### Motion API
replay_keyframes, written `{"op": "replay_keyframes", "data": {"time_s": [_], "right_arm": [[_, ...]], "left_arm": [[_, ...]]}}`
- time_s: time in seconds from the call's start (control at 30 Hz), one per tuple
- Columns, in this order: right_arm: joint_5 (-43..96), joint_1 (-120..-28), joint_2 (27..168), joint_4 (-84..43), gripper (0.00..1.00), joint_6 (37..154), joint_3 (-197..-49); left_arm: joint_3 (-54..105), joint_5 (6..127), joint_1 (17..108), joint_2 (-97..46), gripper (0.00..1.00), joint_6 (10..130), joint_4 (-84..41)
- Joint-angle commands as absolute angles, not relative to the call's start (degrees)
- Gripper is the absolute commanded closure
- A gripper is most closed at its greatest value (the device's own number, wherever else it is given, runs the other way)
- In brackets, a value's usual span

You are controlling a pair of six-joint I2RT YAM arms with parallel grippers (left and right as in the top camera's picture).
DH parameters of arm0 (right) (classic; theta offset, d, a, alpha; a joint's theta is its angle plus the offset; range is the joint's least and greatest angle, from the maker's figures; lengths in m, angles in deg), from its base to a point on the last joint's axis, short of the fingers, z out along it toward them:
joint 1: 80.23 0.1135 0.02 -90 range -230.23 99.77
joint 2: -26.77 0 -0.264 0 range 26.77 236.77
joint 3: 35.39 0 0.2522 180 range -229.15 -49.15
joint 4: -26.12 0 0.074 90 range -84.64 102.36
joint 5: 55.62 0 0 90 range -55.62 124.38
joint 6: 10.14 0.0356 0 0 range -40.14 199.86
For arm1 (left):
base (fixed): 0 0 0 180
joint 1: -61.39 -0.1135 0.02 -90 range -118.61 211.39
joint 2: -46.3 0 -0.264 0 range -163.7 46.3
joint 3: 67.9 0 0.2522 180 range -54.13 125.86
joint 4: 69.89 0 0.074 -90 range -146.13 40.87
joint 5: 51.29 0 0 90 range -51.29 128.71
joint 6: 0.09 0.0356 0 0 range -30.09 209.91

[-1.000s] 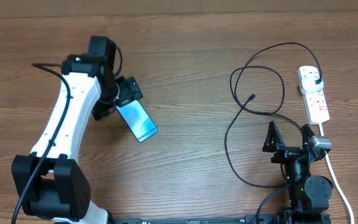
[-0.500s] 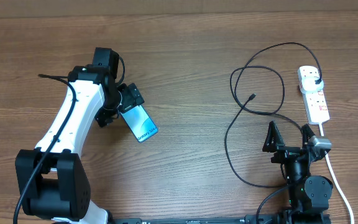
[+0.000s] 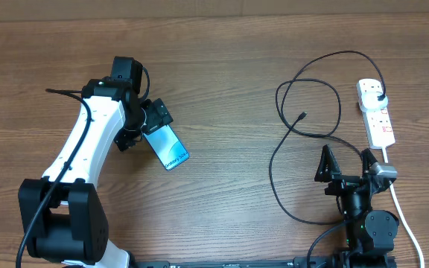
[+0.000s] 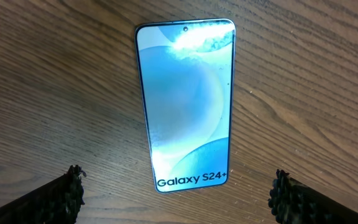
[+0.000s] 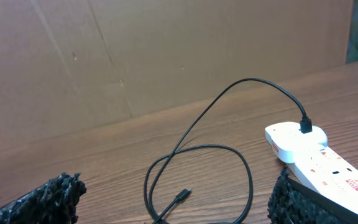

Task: Plug charger to phone and switch on socket
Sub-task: 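Move the left gripper forward over the phone and lower toward it, then close the left gripper on the phone's bottom edge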

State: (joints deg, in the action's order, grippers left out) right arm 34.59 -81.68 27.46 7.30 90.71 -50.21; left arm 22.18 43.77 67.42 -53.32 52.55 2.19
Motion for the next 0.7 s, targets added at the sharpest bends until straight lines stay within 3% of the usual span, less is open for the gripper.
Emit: {"op": "replay_keyframes", "data": {"time_s": [0.0,0.43,0.67], "right_arm": [[34.32,-81.57,27.00,7.65,0.00,90.45,-49.60],[34.32,-81.57,27.00,7.65,0.00,90.45,-49.60],[34.32,-81.57,27.00,7.65,0.00,90.45,-49.60]], "left_arm": [[21.98,42.77,67.81,-53.73,0.00,51.94,2.33],[23.18,42.79,67.74,-54.67,0.00,50.91,2.87],[33.72,44.19,67.79,-64.53,0.00,51.61,12.18]]}}
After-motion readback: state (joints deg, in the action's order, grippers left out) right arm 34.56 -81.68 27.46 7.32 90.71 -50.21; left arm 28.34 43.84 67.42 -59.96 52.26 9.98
